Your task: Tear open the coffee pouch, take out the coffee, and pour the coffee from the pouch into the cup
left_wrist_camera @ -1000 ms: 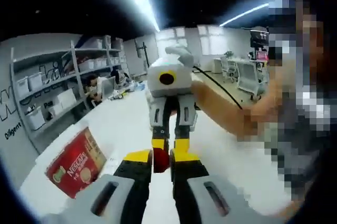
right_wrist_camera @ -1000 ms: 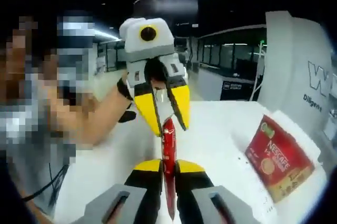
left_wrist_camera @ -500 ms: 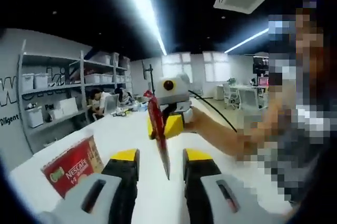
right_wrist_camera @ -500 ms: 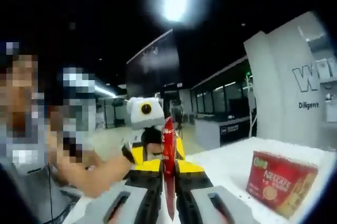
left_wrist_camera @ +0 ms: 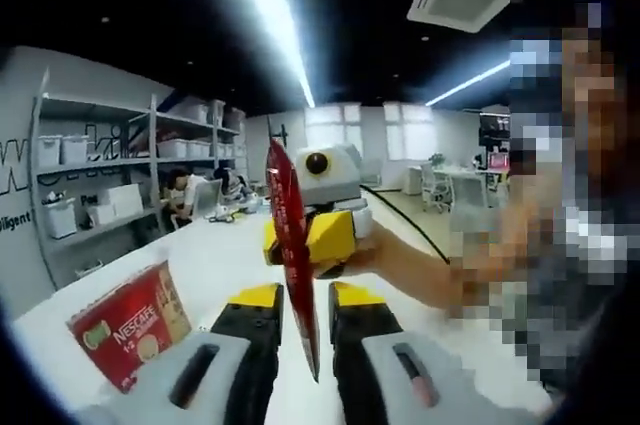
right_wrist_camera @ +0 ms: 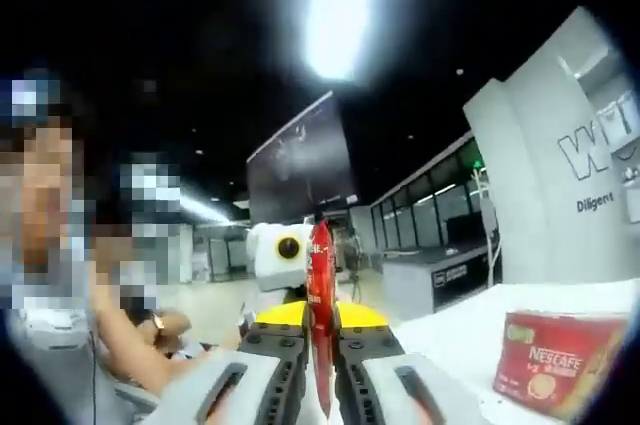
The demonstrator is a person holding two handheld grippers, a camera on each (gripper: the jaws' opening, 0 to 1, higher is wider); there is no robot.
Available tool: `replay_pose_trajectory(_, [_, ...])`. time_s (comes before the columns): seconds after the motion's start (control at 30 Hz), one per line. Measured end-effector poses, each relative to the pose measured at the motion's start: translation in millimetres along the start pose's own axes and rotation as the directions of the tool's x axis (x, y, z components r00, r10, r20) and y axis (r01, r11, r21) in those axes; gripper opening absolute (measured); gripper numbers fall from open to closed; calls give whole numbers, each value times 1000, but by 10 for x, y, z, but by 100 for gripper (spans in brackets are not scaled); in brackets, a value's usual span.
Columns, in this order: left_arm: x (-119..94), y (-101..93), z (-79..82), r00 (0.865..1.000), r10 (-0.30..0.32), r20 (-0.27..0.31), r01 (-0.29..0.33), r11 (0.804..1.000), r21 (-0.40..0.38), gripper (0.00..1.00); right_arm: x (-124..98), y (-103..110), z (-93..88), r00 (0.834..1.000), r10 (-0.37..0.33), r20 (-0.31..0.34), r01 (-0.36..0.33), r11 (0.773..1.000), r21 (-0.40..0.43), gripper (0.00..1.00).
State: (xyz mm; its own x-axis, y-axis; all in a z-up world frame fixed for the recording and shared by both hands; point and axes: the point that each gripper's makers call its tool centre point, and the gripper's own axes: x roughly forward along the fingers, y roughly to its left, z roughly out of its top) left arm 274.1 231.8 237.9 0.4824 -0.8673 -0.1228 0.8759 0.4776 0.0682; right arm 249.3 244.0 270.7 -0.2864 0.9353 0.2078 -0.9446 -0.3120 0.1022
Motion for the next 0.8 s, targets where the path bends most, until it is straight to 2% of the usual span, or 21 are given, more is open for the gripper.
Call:
replay_pose_trajectory(0.1, [39,-67,-15,1000,3,-9,-3,1000,7,14,5,28,18,1000,0,6,0,1000,-10,9])
replay_pose_trajectory(0.27, [107,-216,-27,1000,-5,-12,5,1000,-10,12,8,38,32,1000,5,12,-5,1000,-18,9])
replay_pose_trajectory(0.3, [115,-225,-22,1000,-1,-8,1,1000,-23,11,15,39,44,1000,-1,16,2,998,-57,9])
replay_pose_trajectory(0.37, [107,-298,-38,999,-35,-16,33,991,-131,10,33,86,30,1000,5,4,-4,991,-132,9])
replay_pose_trajectory(0.43, [113,-303,-31,999,-39,-9,36,983,-181,10,47,103,39,1000,-6,4,6,978,-207,9])
replay_pose_trajectory(0.47, [107,-326,-34,998,-57,-9,54,972,-228,10,51,117,35,1000,-6,0,6,973,-232,9])
replay_pose_trajectory(0.57, [120,-387,-8,995,-100,12,98,940,-327,9,52,135,51,1000,-7,11,9,971,-240,9])
replay_pose_trajectory(0.63, [135,-411,-10,993,-118,15,114,908,-404,9,43,115,55,1000,-17,14,20,966,-256,9])
replay_pose_trajectory(0.67, [139,-409,2,993,-119,22,118,907,-405,9,37,112,57,1000,-18,16,22,966,-257,8])
replay_pose_trajectory(0.73, [149,-436,19,991,-129,30,128,882,-454,10,27,94,55,999,-31,16,34,961,-276,8])
replay_pose_trajectory(0.8, [154,-412,11,992,-121,26,119,881,-458,10,25,76,40,999,-50,4,49,956,-288,8])
